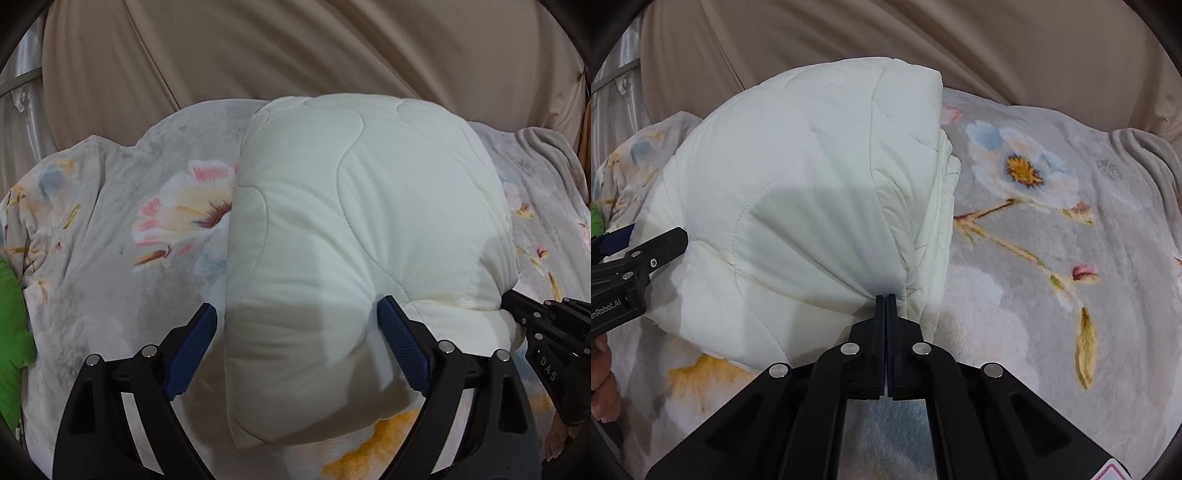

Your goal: Fold large clothes

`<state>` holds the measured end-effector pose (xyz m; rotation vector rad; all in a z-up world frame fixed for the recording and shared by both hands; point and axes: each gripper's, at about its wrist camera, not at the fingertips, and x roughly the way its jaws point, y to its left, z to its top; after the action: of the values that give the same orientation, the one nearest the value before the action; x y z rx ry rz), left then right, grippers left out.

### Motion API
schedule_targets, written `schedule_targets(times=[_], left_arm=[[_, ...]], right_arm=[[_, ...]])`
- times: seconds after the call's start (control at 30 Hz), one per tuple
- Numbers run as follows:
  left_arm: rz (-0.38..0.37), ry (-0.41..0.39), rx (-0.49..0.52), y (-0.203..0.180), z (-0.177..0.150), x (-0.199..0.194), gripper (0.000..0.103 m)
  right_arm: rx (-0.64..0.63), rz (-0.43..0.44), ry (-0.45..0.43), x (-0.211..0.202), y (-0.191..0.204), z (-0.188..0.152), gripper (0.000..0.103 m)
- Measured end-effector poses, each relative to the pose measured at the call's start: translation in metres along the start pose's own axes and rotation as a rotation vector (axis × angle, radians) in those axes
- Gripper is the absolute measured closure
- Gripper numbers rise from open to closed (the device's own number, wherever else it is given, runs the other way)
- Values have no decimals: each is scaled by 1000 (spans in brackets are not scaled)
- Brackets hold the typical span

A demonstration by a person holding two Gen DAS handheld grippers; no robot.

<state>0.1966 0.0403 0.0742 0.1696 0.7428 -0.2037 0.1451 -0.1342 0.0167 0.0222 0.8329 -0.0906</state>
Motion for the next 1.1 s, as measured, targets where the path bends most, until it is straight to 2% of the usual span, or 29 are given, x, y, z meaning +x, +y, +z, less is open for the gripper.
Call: schedule_targets(times=[0.1,0.23,0.33,0.43,0.57,0.73,0.97,1.1], left_arm=[[13,2,-28,0,-2,-1,15],[32,-9,-29,-6,-6,-17,15],[45,-16,-26,-13,-15,-29,9],[36,-11,-34,-18,-25,-35,9],[61,-17,-47,-23,-40,-42,8],[44,25,-67,-26,-60,-40,8],[52,53,-74,-34,-86,-33,8],[55,50,-95,-32,-89,-31,8]], right_arm=[[-1,-7,-16,-7,1,1,103],[64,17,-76,-41,-3,-4,102],[93,30,-114,-65,-6,-12,98],[127,25,-118,-77,-11,-26,93],[146,6,-98,-76,-13,-47,87],[151,0,-66,-67,-11,-70,82],[115,-20,-41,-57,6,-86,74],[110,-21,-26,-52,11,-90,68]])
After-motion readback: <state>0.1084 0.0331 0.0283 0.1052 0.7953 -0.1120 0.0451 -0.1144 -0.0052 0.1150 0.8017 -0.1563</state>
